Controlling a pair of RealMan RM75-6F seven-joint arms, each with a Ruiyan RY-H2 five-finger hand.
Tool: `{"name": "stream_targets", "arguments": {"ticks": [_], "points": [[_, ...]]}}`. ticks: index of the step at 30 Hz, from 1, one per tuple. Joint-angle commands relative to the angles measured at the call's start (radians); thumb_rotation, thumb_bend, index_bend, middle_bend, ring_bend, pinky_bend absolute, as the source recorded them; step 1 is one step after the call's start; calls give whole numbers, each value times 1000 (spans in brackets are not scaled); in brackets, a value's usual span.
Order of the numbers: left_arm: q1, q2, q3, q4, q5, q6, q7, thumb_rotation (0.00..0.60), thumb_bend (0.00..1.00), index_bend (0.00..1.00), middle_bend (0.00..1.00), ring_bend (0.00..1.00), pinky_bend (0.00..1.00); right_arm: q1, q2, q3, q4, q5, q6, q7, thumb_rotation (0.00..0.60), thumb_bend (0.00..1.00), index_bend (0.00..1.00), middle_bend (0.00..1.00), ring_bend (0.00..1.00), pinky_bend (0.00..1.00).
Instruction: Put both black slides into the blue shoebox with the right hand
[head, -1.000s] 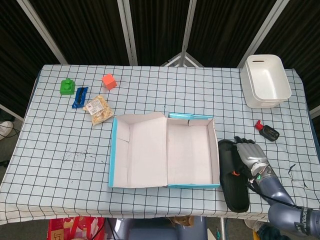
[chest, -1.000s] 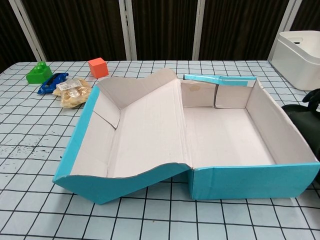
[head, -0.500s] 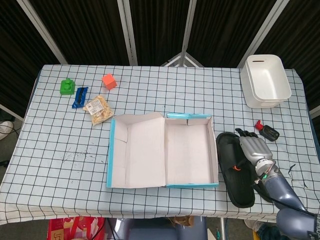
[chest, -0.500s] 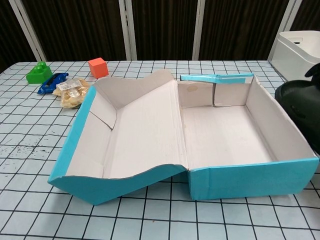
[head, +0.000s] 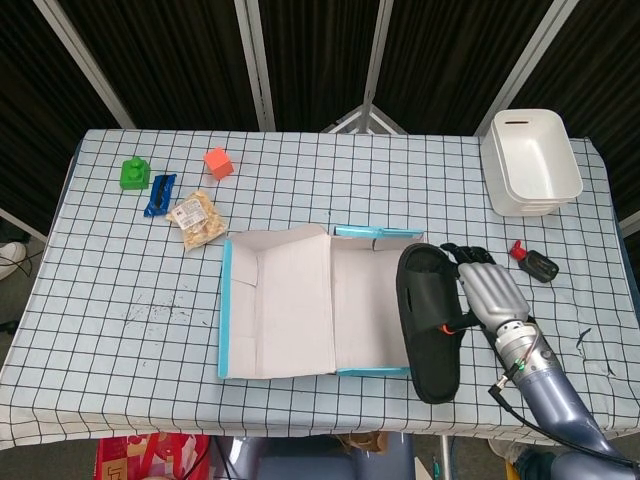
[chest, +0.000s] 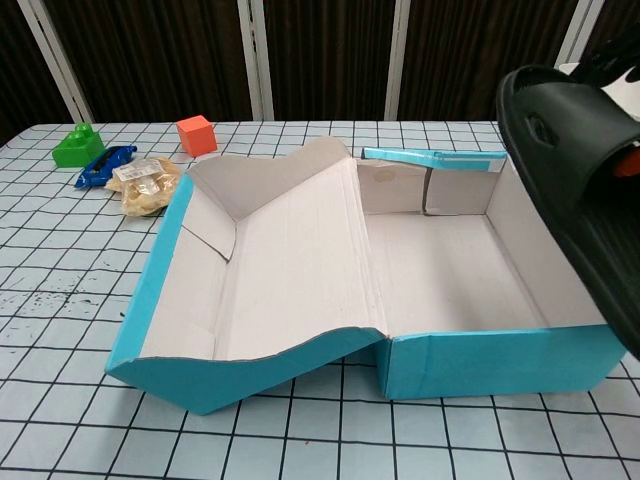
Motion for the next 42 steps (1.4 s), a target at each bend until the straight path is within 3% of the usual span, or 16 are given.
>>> {"name": "stream_targets", "arguments": {"ticks": [1,9,15,20,29,42], "points": [[-1,2,0,1,0,-4,-5,600,369,11,0,0,30,-4,-36,26,-17,0,30,3,600,183,586,186,163,73],[-11,11,9,9,8,-32,-34,600,370,11,0,0,30,-2,-266,105,34,-8,159,26,600,183,594,315,237,73],[-13,14,7,15,1,-38,-47,600,370,11,0,0,30,-3,-361,130,103,-23,159,67,600,201,595,330,251,73],[-15,17,-2,22,-24,-47,-61,600,370,11,0,0,30,-3,-503,153,296,-86,131,145,600,201,600,332,256,73],[-20,15,-8,25,-44,-56,-50,600,370,11,0,0,30,-25,-576,157,463,-200,84,221,600,202,604,347,260,73],[-24,6,-9,20,-49,-57,-18,600,370,11,0,0,30,-68,-611,132,580,-305,-8,326,600,202,604,347,261,73]]}}
